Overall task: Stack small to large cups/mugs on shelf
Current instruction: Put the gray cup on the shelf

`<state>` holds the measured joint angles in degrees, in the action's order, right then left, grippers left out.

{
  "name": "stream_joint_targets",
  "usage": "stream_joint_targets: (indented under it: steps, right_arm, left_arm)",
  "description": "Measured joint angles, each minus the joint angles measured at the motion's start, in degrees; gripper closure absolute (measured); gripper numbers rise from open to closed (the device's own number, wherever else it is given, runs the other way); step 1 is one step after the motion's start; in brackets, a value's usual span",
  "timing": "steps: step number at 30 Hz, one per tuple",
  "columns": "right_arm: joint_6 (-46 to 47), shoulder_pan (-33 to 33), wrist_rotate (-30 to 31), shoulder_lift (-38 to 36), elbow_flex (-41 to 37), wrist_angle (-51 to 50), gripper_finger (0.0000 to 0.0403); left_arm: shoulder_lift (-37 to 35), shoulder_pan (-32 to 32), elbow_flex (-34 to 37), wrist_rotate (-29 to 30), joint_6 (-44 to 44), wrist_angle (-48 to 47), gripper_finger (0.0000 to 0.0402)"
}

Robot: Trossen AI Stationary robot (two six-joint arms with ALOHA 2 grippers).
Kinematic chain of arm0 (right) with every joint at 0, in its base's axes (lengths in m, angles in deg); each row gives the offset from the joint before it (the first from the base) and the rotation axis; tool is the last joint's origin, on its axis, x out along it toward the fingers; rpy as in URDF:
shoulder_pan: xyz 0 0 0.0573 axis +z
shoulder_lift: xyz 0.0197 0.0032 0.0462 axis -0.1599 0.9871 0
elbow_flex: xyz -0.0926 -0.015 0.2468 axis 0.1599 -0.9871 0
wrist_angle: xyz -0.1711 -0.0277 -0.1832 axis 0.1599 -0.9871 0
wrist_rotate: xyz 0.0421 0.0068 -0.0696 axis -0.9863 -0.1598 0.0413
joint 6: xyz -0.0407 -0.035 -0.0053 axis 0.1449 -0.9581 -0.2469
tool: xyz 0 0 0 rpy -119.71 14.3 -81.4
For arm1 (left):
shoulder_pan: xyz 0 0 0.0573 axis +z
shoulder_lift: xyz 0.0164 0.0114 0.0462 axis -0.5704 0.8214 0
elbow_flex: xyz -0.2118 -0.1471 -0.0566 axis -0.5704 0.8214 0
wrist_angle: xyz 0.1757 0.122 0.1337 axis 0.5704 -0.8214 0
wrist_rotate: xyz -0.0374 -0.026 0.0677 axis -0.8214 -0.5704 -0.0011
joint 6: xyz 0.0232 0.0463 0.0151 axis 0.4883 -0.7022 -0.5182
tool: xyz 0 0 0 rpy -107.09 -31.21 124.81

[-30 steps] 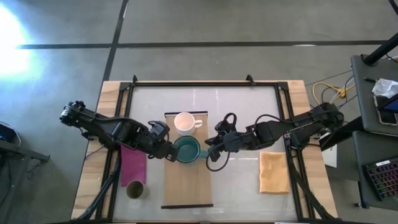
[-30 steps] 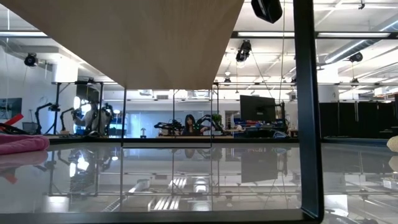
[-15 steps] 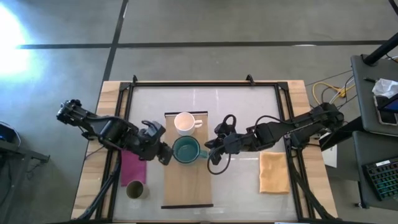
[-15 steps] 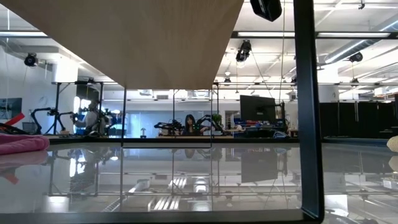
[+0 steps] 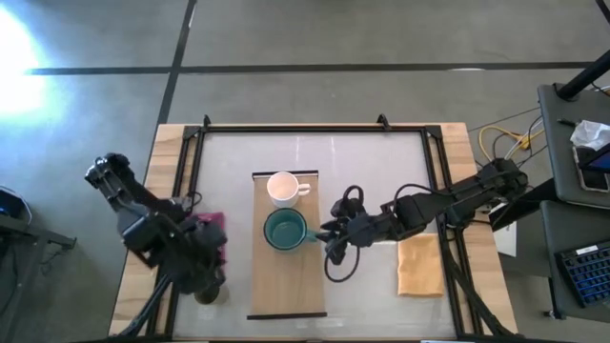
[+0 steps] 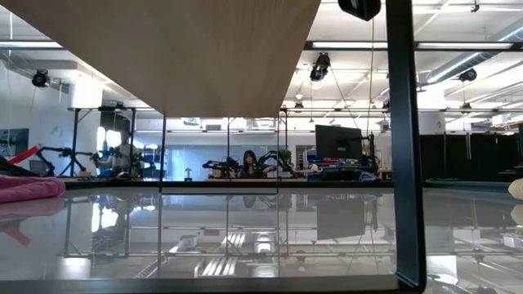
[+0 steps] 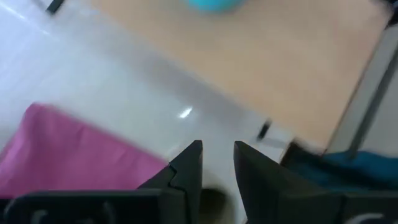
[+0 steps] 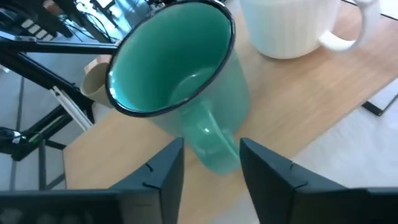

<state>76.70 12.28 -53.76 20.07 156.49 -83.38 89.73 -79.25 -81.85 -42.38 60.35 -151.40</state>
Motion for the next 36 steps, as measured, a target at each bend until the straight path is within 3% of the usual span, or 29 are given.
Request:
stream_joint_targets:
  steps: [9, 16, 29, 36]
  right_arm:
    - [0.0, 0.4, 0.0, -0.9, 0.0, -0.3, 0.0209]
    - [0.4, 0.4, 0.1, -2.5, 0.0, -2.2, 0.0202]
    - [0.9, 0.4, 0.2, -2.9, 0.0, -3.0, 0.0202]
    - [0.7, 0.4, 0.4, -2.9, 0.0, -3.1, 0.0202]
  left_arm:
    - [3.5, -6.6, 0.6, -5.0, 3.3, -5.5, 0.026]
    - [4.2, -10.4, 5.9, -11.1, 4.4, -5.4, 0.0212]
    - [3.0, -14.9, 12.0, -7.6, 5.8, -2.2, 0.0204]
    - [0.1, -14.9, 19.1, -7.5, 5.6, 9.3, 0.0205]
